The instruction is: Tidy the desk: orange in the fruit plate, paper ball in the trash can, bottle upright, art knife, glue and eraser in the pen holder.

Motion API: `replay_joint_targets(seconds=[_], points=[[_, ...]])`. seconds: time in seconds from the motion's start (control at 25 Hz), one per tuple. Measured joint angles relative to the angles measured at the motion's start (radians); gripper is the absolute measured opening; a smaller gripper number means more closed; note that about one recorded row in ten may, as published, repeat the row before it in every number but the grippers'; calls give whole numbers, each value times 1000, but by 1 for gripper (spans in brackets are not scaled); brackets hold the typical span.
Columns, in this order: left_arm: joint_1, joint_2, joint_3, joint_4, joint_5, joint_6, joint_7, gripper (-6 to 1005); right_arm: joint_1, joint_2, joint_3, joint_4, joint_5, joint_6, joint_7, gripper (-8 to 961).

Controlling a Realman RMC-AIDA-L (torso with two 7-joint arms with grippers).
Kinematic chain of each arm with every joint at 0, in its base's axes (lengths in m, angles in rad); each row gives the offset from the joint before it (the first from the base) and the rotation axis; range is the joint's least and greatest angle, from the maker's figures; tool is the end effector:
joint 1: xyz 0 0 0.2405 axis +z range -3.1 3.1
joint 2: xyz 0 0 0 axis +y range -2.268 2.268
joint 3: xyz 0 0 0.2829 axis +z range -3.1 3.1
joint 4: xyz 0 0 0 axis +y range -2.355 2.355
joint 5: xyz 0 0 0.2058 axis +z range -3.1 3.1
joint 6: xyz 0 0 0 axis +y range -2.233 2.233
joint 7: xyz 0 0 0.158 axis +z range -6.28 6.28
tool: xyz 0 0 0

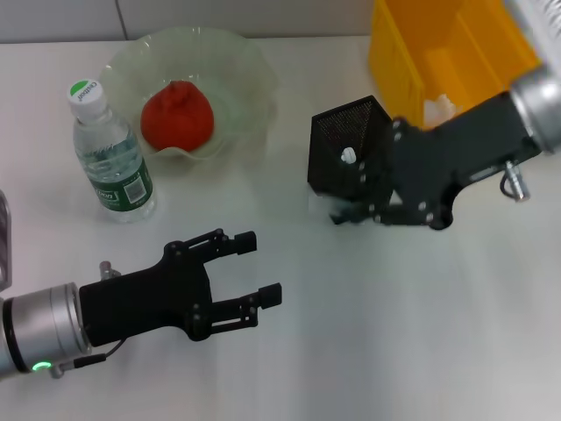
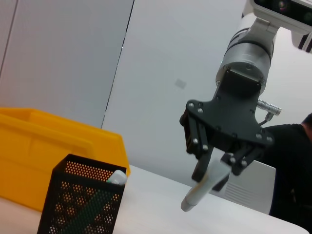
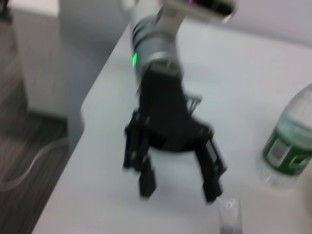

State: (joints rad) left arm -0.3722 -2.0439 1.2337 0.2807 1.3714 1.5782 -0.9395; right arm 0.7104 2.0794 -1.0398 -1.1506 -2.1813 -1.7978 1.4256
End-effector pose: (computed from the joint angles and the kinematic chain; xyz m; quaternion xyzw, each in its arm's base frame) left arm -0.2922 0.2569 -0.0786 -0.9135 -0.1879 -0.3480 0.0951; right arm 0.1600 0.3578 -0.0125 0.9921 0.1182 -0.0405 0.0087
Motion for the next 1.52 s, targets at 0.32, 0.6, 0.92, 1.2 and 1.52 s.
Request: replay_joint_targets(seconds=[0.32,0.6,0.92,1.2,1.52], points=[[-4,-5,-2,30,0,7,-6,802,-20,-5,169,102,77,6,0,134],[-7,-22,-19,43,-5,8,3,802,-11,-26,249,278,133,75,-23,133],[-20,-27,-27,39,-5,14,3,802,-36,-39,259,368,278,167,-55,132],[-23,-27,-25,33,-5,18,4,802,-10,-44,259,441,335,278,-65,133],[-24,-27,-25,32,-4,16,5,802,63,-41,249,563,337,403,-126,132]])
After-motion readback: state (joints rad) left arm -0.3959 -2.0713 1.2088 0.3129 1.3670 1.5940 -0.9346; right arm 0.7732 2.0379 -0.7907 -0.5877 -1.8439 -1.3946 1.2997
